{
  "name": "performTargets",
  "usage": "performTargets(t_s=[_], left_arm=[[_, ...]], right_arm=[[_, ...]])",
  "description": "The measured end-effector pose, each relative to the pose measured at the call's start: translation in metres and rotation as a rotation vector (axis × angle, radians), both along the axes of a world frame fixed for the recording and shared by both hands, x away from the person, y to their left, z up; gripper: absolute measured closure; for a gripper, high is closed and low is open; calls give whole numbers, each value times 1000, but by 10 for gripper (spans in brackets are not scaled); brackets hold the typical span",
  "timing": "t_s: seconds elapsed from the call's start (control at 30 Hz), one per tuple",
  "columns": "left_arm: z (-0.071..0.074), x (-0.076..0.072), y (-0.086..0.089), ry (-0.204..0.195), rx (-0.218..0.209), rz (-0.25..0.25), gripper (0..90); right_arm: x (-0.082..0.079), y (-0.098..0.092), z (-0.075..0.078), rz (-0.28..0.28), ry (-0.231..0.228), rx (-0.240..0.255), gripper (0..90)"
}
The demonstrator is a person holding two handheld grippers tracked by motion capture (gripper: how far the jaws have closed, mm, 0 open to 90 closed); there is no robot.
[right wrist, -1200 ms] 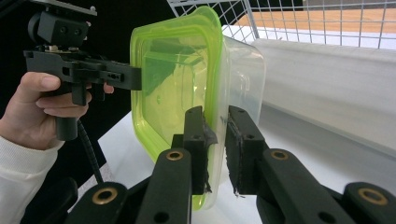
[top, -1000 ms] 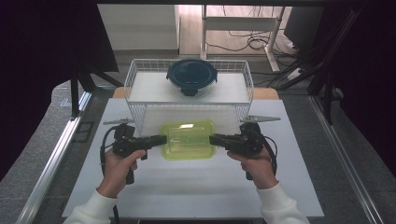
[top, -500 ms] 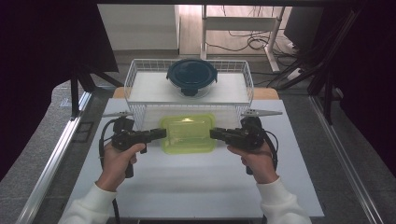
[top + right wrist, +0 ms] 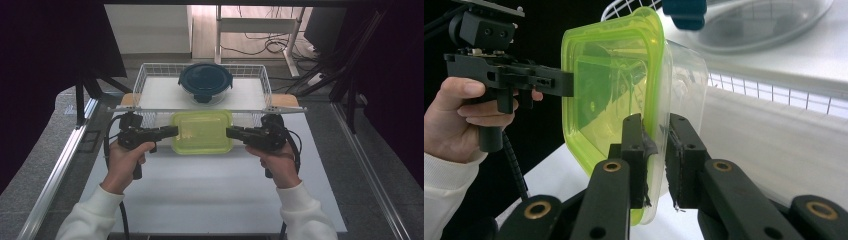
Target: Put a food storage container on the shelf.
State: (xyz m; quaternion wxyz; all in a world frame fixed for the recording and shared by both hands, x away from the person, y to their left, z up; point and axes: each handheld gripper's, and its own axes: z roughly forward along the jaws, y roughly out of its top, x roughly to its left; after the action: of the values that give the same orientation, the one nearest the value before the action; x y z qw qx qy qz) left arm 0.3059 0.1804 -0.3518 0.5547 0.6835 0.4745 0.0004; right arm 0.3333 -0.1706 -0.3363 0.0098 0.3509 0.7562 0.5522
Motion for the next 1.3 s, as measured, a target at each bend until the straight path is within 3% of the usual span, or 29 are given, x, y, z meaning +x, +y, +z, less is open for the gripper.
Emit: performTargets(t_s=[0.6, 1.3], left_arm=[[29, 12, 1, -38, 19, 10, 794], [68, 47, 2, -59, 33, -15, 793]], right_arm=[[12, 3, 26, -13, -32, 4, 794], [39, 3, 57, -35, -57, 32, 795]])
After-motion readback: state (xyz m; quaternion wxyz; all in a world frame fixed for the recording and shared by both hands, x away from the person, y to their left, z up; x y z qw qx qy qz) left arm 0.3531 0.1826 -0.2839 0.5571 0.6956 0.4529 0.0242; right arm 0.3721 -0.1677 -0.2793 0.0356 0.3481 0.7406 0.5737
